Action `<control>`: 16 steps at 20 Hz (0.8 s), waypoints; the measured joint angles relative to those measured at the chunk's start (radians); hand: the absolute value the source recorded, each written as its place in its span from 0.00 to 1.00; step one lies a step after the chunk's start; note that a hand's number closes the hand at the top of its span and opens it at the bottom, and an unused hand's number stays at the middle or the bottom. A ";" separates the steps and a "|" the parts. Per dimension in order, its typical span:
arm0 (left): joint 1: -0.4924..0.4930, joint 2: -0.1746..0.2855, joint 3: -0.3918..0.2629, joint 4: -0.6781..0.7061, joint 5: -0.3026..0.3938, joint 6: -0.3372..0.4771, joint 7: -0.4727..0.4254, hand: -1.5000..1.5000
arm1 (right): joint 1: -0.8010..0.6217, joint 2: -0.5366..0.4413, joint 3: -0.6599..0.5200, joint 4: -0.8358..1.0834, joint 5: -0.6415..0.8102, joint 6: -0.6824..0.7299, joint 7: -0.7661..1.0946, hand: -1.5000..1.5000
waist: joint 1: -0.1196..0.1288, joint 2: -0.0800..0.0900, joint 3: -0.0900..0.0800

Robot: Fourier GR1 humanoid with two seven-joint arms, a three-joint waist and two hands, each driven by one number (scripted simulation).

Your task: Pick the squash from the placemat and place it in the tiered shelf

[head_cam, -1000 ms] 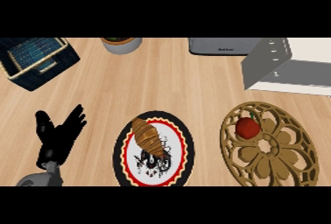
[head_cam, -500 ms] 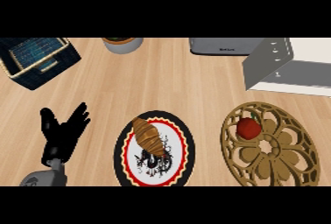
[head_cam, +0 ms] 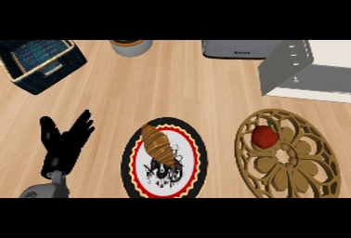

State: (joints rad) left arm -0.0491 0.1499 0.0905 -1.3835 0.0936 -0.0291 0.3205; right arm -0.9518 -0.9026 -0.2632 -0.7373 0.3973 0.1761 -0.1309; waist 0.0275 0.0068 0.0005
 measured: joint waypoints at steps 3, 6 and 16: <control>0.001 -0.006 -0.002 0.008 -0.007 0.004 -0.010 0.50 | -0.042 0.003 0.000 0.078 0.019 -0.016 -0.057 1.00 | -0.001 0.000 0.000; 0.001 -0.001 0.004 0.016 -0.004 -0.005 -0.016 0.50 | -0.078 0.007 0.000 0.136 0.031 -0.020 -0.103 1.00 | -0.002 0.001 0.000; -0.017 0.001 0.015 0.032 -0.005 -0.007 -0.015 0.50 | -0.129 0.013 -0.004 0.224 0.062 -0.036 -0.138 0.00 | -0.007 -0.002 0.000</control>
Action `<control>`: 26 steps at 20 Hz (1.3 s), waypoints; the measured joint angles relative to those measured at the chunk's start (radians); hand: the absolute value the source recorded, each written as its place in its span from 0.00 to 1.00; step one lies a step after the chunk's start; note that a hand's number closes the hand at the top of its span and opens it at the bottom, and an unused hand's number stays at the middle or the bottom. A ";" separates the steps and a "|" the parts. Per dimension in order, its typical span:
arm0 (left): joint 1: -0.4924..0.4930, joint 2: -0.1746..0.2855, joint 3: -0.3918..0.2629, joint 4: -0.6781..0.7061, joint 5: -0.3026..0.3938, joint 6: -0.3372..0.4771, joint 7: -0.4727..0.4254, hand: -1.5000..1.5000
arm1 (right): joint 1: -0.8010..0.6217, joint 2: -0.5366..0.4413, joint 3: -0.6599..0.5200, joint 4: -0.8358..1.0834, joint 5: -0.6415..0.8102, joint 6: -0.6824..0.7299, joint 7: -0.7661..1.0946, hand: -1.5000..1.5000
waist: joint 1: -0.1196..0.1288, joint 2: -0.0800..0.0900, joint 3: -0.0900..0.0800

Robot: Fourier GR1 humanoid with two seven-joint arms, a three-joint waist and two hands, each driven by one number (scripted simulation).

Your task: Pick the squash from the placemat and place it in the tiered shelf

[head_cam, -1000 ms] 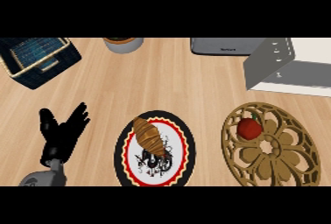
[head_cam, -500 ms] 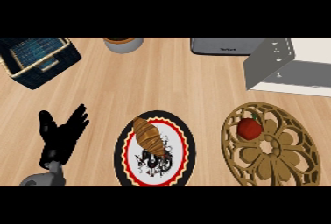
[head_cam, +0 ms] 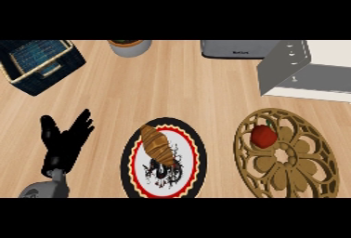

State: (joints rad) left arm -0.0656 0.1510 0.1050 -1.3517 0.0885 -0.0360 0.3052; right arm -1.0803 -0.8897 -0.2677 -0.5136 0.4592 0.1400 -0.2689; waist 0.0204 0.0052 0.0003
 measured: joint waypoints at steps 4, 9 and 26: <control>-0.010 -0.003 0.003 0.020 -0.002 0.002 -0.010 0.50 | -0.031 0.003 -0.077 0.041 -0.069 0.000 0.042 0.00 | -0.004 0.000 0.000; -0.011 -0.010 0.000 0.021 -0.011 0.011 -0.014 0.50 | -0.055 0.010 -0.163 0.089 -0.157 0.023 0.055 0.00 | -0.003 0.000 0.000; -0.002 -0.014 -0.003 0.013 -0.011 0.005 -0.020 0.50 | -0.061 -0.198 -0.416 0.226 -0.364 -0.059 0.152 0.00 | 0.004 0.006 0.002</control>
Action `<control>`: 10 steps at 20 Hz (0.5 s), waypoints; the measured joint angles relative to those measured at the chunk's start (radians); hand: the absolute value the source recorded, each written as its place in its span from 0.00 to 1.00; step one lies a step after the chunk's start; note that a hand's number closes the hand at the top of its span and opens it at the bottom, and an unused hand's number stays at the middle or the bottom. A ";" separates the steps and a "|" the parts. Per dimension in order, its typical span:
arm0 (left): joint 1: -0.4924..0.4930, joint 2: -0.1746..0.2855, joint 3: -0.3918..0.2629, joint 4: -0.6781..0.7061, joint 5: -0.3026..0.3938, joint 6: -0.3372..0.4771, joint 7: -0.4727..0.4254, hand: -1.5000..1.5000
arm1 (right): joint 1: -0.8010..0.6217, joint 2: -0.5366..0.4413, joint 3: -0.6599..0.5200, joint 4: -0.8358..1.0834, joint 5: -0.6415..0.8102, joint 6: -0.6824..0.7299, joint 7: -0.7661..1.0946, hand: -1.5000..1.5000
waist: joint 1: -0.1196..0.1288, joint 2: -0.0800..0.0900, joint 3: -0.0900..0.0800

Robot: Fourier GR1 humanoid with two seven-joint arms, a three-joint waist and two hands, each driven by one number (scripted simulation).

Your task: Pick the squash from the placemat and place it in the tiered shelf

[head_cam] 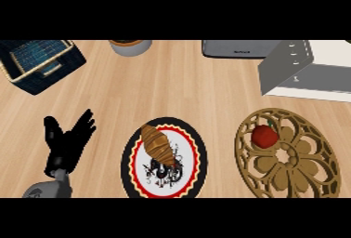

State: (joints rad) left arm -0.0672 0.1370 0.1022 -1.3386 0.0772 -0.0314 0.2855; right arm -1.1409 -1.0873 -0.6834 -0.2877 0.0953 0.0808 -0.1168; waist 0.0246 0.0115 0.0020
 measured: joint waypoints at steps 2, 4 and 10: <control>-0.005 0.011 0.008 0.000 0.011 -0.012 0.007 0.50 | 0.016 -0.044 -0.032 0.023 -0.023 -0.004 0.009 0.00 | 0.001 0.002 0.001; -0.008 0.012 0.009 0.004 0.010 -0.013 0.005 0.50 | 0.034 -0.088 -0.060 0.045 -0.044 0.005 0.021 0.00 | 0.001 0.003 0.001; 0.010 0.012 0.008 -0.022 0.017 -0.016 0.021 0.50 | 0.145 -0.185 -0.134 0.106 -0.106 0.117 0.002 0.00 | 0.000 0.004 0.004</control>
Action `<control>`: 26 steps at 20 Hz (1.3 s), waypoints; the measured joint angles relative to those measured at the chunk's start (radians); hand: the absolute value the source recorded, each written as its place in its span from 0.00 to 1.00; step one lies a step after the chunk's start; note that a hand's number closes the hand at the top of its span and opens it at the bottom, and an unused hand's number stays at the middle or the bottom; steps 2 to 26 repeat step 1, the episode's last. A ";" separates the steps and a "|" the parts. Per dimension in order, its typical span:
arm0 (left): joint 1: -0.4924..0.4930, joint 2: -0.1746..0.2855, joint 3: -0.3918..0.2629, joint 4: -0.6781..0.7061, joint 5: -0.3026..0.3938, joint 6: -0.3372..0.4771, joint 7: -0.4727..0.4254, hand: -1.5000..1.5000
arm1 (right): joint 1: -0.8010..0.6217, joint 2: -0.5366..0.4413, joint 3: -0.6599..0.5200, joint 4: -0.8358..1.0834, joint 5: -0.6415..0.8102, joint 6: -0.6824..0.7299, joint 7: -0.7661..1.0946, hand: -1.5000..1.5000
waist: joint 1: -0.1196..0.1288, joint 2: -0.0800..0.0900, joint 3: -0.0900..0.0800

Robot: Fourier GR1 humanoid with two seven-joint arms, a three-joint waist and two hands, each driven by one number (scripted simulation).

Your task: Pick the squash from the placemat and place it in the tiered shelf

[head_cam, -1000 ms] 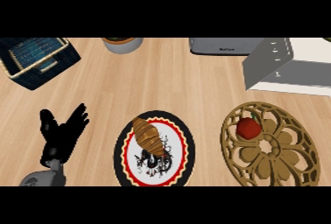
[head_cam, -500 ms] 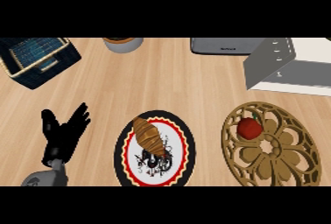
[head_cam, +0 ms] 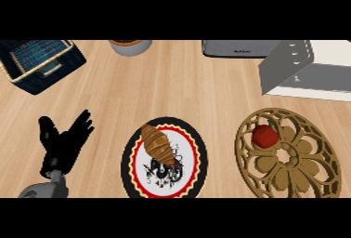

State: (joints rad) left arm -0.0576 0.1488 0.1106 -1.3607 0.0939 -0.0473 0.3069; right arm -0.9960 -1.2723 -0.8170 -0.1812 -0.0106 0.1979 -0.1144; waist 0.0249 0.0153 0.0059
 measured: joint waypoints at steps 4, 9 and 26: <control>-0.009 -0.002 0.001 0.007 -0.001 0.003 -0.001 0.50 | 0.019 -0.007 -0.008 0.006 -0.007 0.018 -0.010 0.00 | -0.002 0.001 0.000; -0.009 -0.002 0.001 0.007 -0.001 0.003 -0.001 0.50 | 0.019 -0.007 -0.008 0.006 -0.007 0.018 -0.010 0.00 | -0.002 0.001 0.000; -0.009 -0.002 0.001 0.007 -0.001 0.003 -0.001 0.50 | 0.019 -0.007 -0.008 0.006 -0.007 0.018 -0.010 0.00 | -0.002 0.001 0.000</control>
